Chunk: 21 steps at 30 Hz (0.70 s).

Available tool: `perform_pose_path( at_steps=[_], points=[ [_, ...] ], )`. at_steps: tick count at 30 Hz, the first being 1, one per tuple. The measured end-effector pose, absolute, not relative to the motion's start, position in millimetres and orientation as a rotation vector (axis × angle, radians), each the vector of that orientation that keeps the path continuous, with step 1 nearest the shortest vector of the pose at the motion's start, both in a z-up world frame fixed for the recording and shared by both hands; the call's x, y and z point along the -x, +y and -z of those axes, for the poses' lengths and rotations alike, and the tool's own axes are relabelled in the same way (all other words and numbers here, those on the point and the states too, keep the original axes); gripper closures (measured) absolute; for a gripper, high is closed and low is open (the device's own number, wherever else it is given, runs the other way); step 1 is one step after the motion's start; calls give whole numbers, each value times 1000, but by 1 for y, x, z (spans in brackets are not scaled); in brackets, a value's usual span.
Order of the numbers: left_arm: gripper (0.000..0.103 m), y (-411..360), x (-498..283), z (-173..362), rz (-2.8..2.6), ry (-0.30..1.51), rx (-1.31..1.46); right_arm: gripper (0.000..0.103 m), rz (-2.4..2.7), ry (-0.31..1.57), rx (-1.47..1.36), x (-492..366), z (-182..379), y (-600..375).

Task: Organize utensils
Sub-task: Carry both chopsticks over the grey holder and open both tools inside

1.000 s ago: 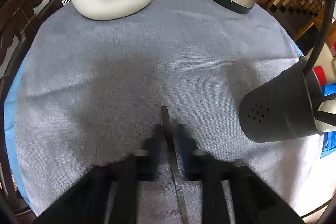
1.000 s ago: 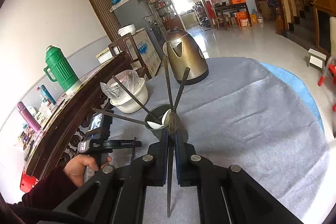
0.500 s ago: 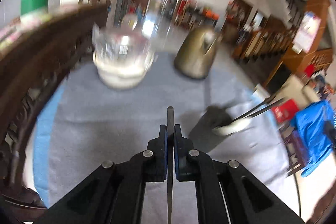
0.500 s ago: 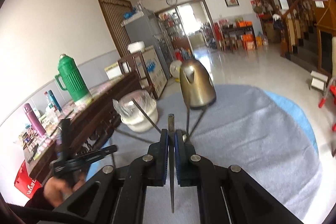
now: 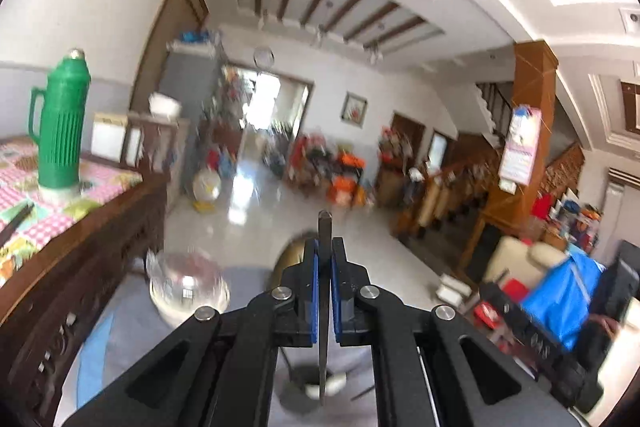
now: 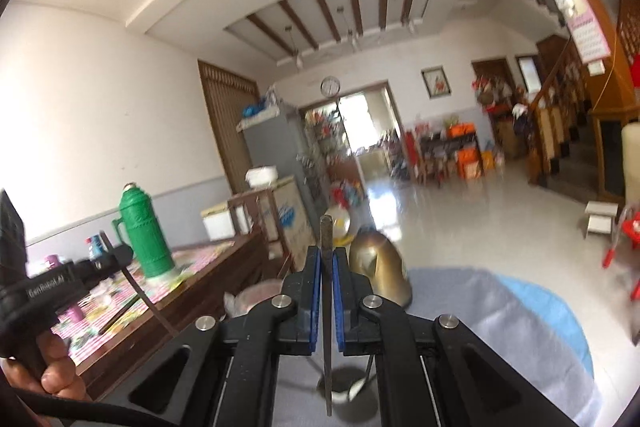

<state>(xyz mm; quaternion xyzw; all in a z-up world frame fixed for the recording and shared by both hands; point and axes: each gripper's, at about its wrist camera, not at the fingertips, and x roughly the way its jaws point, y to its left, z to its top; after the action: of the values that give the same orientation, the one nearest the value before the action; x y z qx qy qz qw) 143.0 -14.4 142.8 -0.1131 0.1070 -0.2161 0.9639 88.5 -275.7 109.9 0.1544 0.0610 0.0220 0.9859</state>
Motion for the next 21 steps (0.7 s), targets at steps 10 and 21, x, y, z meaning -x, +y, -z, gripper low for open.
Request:
perform_pose_path(
  at_steps=[10, 21],
  points=[
    [97, -73, -216, -73, 273, 202, 232, 97, 39, 112, -288, -164, -73, -258],
    [95, -95, -243, -18, 258, 472, 146, 94, -16, 324, -307, -202, -25, -268]
  ],
)
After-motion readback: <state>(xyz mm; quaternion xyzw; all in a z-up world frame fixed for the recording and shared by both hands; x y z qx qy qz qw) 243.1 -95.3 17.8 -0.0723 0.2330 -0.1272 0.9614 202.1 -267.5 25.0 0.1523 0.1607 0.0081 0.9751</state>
